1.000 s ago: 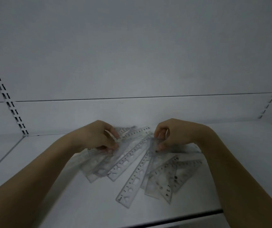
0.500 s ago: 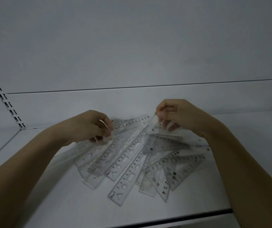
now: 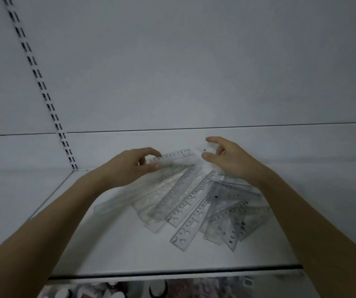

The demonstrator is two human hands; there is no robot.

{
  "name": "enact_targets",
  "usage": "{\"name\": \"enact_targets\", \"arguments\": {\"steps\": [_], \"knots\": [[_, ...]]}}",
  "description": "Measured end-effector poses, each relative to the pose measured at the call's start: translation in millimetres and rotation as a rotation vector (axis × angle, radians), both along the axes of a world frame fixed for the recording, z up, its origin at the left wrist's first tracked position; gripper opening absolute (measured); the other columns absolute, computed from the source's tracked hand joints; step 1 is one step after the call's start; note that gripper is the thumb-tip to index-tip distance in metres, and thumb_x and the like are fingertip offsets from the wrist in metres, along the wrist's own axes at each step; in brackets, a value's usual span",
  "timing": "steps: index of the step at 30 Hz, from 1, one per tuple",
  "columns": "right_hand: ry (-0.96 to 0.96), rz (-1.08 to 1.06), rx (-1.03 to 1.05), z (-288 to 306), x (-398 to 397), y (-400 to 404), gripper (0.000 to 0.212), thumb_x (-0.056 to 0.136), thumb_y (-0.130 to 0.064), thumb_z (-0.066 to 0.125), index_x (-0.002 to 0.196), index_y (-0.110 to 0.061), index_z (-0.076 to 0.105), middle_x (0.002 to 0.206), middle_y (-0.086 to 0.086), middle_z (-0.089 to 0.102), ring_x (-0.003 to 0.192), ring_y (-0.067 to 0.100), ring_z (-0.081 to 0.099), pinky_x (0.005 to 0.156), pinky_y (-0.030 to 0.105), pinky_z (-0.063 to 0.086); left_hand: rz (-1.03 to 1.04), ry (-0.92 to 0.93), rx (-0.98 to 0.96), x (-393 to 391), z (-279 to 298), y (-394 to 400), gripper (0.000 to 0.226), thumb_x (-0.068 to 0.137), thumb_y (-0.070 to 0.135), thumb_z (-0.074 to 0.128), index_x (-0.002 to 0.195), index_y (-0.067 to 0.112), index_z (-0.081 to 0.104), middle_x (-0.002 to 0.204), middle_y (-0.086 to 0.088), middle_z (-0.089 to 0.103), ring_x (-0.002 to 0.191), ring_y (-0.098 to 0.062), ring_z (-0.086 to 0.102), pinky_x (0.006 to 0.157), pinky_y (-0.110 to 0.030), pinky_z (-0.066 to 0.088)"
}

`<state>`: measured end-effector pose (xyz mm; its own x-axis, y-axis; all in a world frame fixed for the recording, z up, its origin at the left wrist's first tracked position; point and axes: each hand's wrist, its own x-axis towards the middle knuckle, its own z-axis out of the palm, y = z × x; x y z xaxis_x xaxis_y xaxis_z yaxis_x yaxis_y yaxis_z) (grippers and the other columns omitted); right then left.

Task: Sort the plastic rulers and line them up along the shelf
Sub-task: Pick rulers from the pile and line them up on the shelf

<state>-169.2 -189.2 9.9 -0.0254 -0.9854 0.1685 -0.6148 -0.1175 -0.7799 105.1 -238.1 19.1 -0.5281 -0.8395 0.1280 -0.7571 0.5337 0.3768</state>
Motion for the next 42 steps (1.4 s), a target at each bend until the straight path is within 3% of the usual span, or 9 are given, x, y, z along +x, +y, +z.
{"name": "enact_targets", "arguments": {"steps": [2,4,10,16,22,29,33,38,42], "knots": [[0.116,0.045,0.015,2,12,0,0.06,0.091,-0.043,0.061,0.145,-0.034,0.036,0.104,-0.005,0.047,0.086,0.006,0.051,0.078,0.023,0.04,0.032,0.008,-0.034,20,-1,4,0.037,0.092,0.052,0.048,0.124,0.036,0.055,0.096,0.011,0.057,0.079,-0.003,0.053,0.07,-0.022,0.039],[0.163,0.101,-0.006,5,30,0,0.065,0.091,-0.042,0.061,0.148,-0.033,0.033,0.108,-0.006,0.048,0.087,0.001,0.049,0.083,0.023,0.036,0.059,0.023,-0.068,43,0,10,0.033,0.093,0.047,0.051,0.123,0.033,0.055,0.097,0.014,0.055,0.076,-0.001,0.051,0.068,-0.02,0.038],[0.147,0.197,-0.072,19,109,7,0.061,0.079,-0.038,0.077,0.132,-0.025,0.049,0.106,-0.012,0.061,0.079,-0.001,0.053,0.07,0.02,0.039,0.162,0.024,-0.094,126,6,39,0.031,0.083,0.054,0.063,0.11,0.039,0.057,0.09,0.014,0.057,0.079,-0.004,0.053,0.071,-0.024,0.043],[0.166,0.273,-0.112,21,222,21,0.056,0.078,-0.04,0.077,0.128,-0.029,0.054,0.1,-0.01,0.062,0.069,-0.004,0.05,0.069,0.019,0.037,0.27,0.01,-0.124,240,8,85,0.033,0.086,0.05,0.062,0.116,0.036,0.059,0.096,0.017,0.054,0.082,-0.002,0.051,0.074,-0.024,0.042],[0.216,0.406,-0.101,31,363,37,0.059,0.08,-0.038,0.076,0.132,-0.026,0.053,0.104,-0.013,0.061,0.1,0.004,0.055,0.078,0.018,0.036,0.437,0.012,-0.131,378,7,146,0.036,0.087,0.044,0.064,0.121,0.035,0.058,0.104,0.016,0.055,0.089,-0.006,0.055,0.083,-0.026,0.047],[0.247,0.54,-0.127,50,520,44,0.053,0.08,-0.041,0.075,0.125,-0.023,0.054,0.106,-0.01,0.061,0.096,0.01,0.058,0.075,0.023,0.043,0.626,0.037,-0.131,518,21,196,0.036,0.085,0.042,0.067,0.118,0.033,0.059,0.104,0.015,0.059,0.089,-0.006,0.057,0.08,-0.027,0.05],[0.251,0.607,-0.154,59,593,38,0.051,0.082,-0.04,0.073,0.127,-0.025,0.053,0.106,-0.004,0.06,0.088,0.007,0.057,0.065,0.017,0.041,0.695,0.032,-0.138,581,28,202,0.034,0.086,0.039,0.067,0.118,0.031,0.059,0.105,0.013,0.055,0.09,-0.008,0.056,0.083,-0.029,0.05],[0.261,0.642,-0.157,59,668,10,0.052,0.082,-0.042,0.073,0.127,-0.023,0.054,0.103,-0.004,0.057,0.084,0.005,0.055,0.062,0.018,0.039,0.74,0.025,-0.125,651,28,185,0.034,0.086,0.039,0.067,0.118,0.03,0.06,0.102,0.014,0.052,0.088,-0.005,0.053,0.075,-0.02,0.043],[0.215,0.648,-0.132,52,723,-29,0.053,0.08,-0.041,0.075,0.124,-0.022,0.054,0.097,-0.004,0.059,0.082,0.008,0.058,0.061,0.021,0.041,0.756,0.018,-0.113,701,25,156,0.033,0.086,0.038,0.068,0.117,0.031,0.06,0.102,0.015,0.053,0.089,-0.005,0.054,0.078,-0.02,0.044]]}}
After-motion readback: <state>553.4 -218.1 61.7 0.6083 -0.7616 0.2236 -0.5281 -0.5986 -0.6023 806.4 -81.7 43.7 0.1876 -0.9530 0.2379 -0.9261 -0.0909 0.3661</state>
